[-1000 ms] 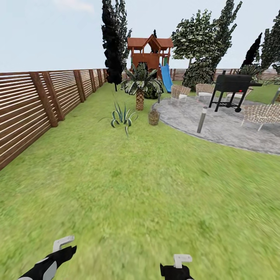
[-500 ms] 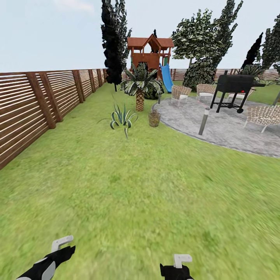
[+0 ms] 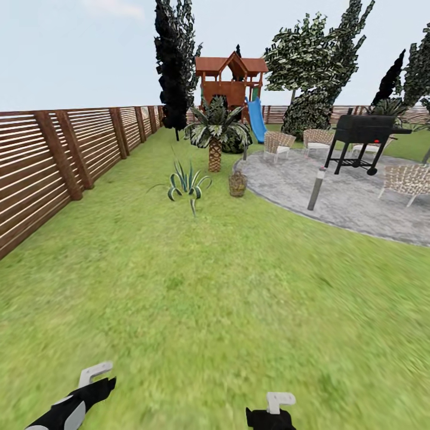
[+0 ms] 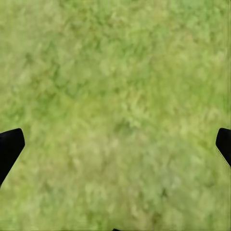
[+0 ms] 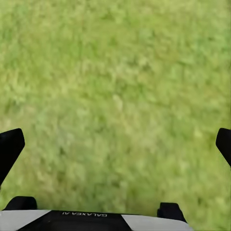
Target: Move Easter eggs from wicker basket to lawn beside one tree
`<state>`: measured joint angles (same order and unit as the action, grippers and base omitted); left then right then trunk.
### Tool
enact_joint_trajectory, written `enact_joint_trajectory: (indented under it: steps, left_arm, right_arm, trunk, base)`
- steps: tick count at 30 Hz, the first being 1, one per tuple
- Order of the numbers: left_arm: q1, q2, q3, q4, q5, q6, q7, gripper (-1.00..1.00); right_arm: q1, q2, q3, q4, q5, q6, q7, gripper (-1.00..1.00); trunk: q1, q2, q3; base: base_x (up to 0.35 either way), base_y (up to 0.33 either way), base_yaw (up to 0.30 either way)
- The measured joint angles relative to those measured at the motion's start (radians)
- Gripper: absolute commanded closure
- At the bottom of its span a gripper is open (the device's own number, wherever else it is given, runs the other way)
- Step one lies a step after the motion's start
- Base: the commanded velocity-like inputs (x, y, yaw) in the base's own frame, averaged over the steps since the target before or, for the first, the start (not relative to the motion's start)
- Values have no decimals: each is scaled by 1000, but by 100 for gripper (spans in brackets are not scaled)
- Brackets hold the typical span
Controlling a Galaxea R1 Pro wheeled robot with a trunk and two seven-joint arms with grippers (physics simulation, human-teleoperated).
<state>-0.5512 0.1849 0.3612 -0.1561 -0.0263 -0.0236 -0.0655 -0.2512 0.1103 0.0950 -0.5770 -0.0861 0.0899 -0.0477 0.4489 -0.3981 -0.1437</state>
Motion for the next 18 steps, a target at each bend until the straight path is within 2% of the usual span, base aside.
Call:
enact_joint_trajectory:
  steps: [18]
  left_arm:
    - [0, 1, 0, 0, 0, 0, 0, -100]
  right_arm:
    - [0, 0, 0, 1, 0, 0, 0, -100]
  trunk:
    - [0, 0, 0]
  base:
    - [298, 0, 0]
